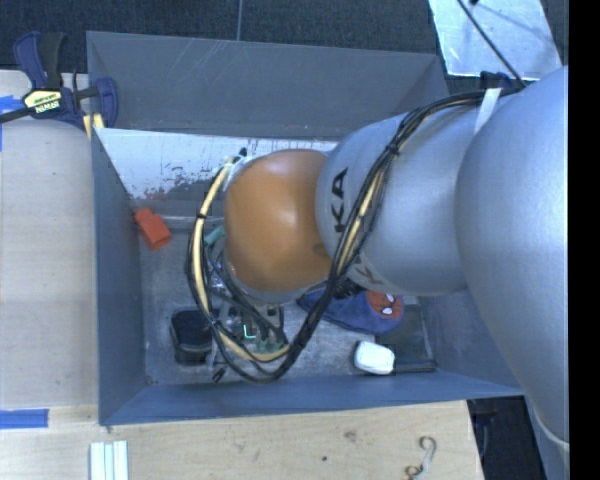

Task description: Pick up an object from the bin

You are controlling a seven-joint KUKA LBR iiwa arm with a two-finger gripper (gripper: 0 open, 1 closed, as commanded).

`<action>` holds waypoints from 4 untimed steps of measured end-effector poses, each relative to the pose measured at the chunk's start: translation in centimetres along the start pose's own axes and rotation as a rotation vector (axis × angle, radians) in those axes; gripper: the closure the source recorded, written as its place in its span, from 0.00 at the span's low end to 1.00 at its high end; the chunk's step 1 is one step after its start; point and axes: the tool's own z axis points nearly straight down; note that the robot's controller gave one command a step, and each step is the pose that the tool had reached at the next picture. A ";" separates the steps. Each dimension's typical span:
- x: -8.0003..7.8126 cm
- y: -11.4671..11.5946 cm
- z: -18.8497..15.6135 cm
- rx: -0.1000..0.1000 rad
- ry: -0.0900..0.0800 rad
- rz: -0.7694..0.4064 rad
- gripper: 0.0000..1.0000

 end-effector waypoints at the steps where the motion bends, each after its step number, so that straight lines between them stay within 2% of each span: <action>1: -2.6 0.1 7.3 -0.003 0.011 -0.588 0.00; 2: -2.7 0.2 7.1 -0.003 0.007 -0.585 1.00; 3: -12.5 -2.5 6.8 -0.005 -0.008 -0.455 1.00; 4: -14.5 -2.2 6.8 -0.007 -0.003 -0.293 1.00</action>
Offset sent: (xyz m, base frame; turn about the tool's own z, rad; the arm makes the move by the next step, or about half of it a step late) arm 0.0295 -0.0007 -0.0726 -0.5864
